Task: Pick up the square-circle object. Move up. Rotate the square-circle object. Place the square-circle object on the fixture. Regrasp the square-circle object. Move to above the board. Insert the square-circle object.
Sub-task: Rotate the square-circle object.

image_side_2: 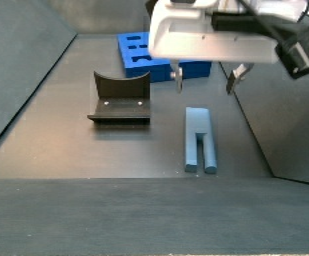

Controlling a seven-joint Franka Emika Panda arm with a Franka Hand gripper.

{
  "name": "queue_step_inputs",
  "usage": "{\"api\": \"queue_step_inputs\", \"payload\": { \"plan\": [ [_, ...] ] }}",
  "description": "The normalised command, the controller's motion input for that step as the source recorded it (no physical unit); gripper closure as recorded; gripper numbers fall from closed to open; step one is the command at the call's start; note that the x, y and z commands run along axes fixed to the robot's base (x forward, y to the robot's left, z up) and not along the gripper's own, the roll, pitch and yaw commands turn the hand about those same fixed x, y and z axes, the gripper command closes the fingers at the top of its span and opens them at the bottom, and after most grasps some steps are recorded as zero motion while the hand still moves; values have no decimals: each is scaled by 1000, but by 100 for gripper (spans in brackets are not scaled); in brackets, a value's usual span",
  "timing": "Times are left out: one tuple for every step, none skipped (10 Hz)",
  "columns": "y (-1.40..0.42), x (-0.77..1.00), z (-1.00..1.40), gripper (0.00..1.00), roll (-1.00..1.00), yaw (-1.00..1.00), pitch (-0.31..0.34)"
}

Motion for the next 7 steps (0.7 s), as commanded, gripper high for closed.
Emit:
{"api": "queue_step_inputs", "payload": {
  "plan": [
    [4, 29, -1000, 0, -4, -52, -45],
    [5, 35, -1000, 0, -20, -38, -49],
    [7, 39, -1000, 0, -30, -30, -55],
    [10, 44, -991, 0, -41, -25, -59],
    [9, 41, -814, 0, -54, -22, -65],
    [10, 40, -689, 0, -63, -19, -70],
    [10, 34, -607, 0, -69, -17, -71]
  ]
}}
